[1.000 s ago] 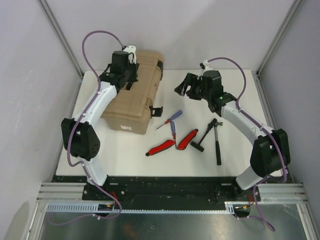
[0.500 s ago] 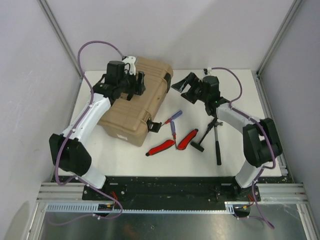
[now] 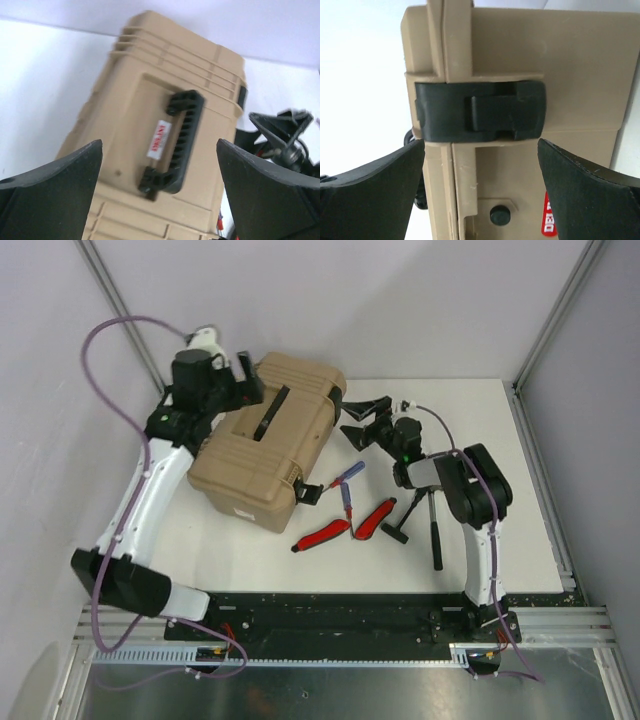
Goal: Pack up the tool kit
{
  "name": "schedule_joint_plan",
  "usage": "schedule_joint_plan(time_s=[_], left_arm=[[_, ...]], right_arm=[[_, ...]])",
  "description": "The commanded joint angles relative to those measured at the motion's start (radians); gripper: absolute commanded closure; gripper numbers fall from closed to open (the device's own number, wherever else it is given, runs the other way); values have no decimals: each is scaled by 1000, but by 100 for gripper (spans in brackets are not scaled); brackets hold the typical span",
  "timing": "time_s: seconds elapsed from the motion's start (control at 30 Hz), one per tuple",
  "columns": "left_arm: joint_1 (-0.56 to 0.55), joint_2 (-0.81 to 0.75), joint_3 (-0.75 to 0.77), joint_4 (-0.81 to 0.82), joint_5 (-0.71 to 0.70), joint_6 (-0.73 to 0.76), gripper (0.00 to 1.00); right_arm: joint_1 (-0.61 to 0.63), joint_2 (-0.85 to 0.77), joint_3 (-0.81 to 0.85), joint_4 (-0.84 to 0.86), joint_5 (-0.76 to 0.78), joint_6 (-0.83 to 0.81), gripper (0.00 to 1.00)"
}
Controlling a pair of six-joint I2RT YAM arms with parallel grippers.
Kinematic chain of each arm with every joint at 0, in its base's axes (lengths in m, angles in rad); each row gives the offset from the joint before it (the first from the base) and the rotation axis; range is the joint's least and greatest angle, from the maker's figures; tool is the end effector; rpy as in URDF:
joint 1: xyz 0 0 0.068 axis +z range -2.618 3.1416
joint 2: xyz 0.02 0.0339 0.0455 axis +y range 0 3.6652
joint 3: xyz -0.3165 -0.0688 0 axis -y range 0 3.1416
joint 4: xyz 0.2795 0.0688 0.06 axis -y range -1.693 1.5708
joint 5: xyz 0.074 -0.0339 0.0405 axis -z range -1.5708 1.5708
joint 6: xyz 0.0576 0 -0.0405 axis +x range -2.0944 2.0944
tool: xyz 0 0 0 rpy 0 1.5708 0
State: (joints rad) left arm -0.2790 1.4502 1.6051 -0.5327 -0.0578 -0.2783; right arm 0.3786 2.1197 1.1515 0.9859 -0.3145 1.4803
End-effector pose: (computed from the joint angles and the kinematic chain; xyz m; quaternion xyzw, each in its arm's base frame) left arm 0.3576 -0.0990 0.4816 -0.0159 0.8270 -0.1315 0.5464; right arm 0.4782 0.2094 0.1895 0.2671 0.6483 0.6302 0.3336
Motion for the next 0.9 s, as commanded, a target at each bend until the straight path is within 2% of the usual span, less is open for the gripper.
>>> schedule_joint_plan(time_s=[0.0, 0.1, 0.3, 0.6, 0.73, 0.87], left_arm=[[135, -107, -136, 5, -101, -257, 1], [183, -91, -203, 6, -16, -256, 1], [203, 4, -232, 9, 130, -130, 1], [222, 107, -217, 27, 162, -37, 1], [238, 174, -189, 34, 247, -18, 1], [239, 194, -224, 50, 319, -10, 6]], right_arm=[[21, 93, 4, 304, 105, 211, 1], [33, 134, 9, 352, 145, 250, 1], [47, 201, 58, 409, 210, 283, 1], [64, 288, 173, 411, 256, 287, 1], [64, 343, 227, 463, 267, 295, 2], [60, 383, 260, 554, 256, 312, 7]])
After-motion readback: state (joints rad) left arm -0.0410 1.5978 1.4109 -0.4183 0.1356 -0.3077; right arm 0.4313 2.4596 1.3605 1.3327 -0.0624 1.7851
